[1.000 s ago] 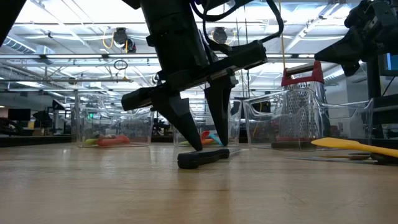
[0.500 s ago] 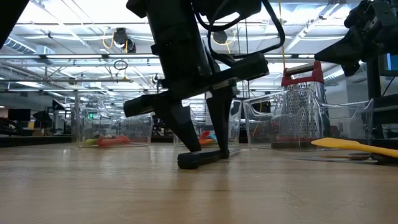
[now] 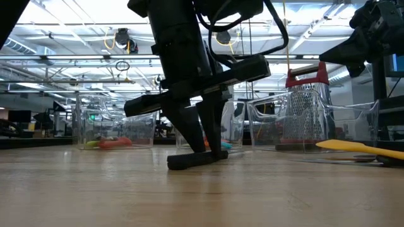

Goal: Pick & Place Kitchen Items
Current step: Put the black kitchen knife into the right bin

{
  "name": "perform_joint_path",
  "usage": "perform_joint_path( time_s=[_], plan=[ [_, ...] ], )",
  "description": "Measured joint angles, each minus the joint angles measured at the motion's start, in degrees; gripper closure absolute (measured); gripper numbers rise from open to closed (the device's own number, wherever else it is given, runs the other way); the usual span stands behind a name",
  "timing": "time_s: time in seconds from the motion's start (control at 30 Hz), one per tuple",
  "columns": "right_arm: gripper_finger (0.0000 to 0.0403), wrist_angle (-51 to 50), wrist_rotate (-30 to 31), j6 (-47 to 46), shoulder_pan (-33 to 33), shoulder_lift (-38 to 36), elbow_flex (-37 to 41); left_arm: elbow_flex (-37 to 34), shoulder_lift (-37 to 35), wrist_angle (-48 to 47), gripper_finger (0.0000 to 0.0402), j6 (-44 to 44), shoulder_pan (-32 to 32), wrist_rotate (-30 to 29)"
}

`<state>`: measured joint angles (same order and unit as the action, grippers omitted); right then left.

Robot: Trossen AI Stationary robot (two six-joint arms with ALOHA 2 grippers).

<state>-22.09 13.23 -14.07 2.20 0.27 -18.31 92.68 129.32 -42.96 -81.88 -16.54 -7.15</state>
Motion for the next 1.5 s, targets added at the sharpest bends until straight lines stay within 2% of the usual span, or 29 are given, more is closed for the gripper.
perform_joint_path(
  time_s=[0.27, 0.6, 0.8, 1.07, 1.17, 1.5],
  plan=[
    [0.0399, -0.02, 0.00, 0.22, 0.00, 0.00, 0.00, -0.17, -0.78, 0.38, 0.0362, -1.52, 1.06, 0.42],
    [0.0399, -0.02, 0.00, 0.22, 0.00, 0.00, 0.00, -0.85, -5.22, -1.30, 0.0362, -0.32, 1.27, -6.45],
    [0.0399, -0.01, 0.00, 0.22, 0.00, 0.00, 0.00, -0.62, -5.42, 1.71, 0.0362, 0.29, 0.99, -4.51],
    [0.0399, 0.00, -0.01, 0.23, 0.01, 0.01, 0.00, -0.52, -7.17, 10.56, 0.0362, 8.24, 0.60, -0.76],
    [0.0399, -0.06, 0.05, 0.24, 0.01, 0.00, -0.02, -0.48, -9.32, 9.79, 0.0362, 8.82, 0.09, -0.62],
    [0.0399, -0.42, 0.15, 3.10, 0.00, 0.00, -0.02, -0.42, -18.08, 10.22, 0.0362, 10.65, 0.31, -10.68]
  ],
)
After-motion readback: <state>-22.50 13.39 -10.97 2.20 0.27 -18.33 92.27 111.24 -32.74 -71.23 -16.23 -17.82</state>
